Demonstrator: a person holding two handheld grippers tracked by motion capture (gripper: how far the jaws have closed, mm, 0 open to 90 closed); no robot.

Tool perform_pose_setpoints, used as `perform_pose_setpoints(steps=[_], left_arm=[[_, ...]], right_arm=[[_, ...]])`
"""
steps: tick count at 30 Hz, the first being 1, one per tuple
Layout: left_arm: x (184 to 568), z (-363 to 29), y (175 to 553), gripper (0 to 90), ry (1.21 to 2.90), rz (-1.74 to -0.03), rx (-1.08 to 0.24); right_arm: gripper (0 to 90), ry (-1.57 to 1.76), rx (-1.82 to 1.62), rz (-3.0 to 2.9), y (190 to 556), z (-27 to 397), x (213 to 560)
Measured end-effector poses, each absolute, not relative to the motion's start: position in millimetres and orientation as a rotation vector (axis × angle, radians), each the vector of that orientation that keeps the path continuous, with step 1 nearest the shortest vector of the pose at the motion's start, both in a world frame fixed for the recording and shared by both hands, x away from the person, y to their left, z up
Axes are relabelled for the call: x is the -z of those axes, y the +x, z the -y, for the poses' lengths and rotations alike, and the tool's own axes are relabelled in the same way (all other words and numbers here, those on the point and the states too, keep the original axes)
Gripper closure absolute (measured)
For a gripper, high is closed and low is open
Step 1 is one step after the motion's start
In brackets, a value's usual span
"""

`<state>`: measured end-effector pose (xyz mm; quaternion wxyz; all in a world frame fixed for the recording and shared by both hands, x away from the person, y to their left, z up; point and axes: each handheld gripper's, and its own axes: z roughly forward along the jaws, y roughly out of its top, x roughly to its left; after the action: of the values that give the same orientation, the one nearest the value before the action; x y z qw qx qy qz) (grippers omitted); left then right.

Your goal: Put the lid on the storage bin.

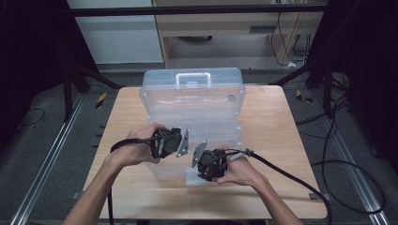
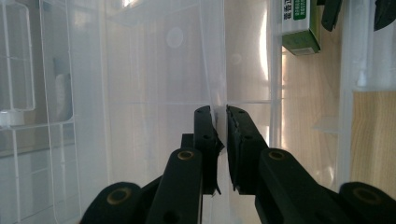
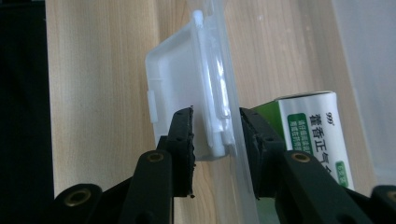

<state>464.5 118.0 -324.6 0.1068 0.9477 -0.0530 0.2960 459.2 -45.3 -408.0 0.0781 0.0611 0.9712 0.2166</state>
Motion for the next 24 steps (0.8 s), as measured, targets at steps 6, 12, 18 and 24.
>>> perform_pose_setpoints(steps=[6,12,18,24], left_arm=[[324.5,-117.3,463.1,82.3,2.808,0.147,-0.861],[325.3,-117.8,462.9,82.2,2.801,0.152,-0.858],[325.5,-117.7,463.0,82.1,2.801,0.140,-0.852],[326.2,-117.4,463.1,82.0,2.793,0.140,-0.854]], right_arm=[[63.0,0.213,-0.752,-2.888,455.7,55.5,400.5],[61.9,0.217,-0.781,-2.844,447.8,62.0,391.1],[63.2,0.246,-0.834,-2.835,442.6,72.2,376.1],[66.6,0.301,-0.958,-2.812,438.1,92.7,359.1]])
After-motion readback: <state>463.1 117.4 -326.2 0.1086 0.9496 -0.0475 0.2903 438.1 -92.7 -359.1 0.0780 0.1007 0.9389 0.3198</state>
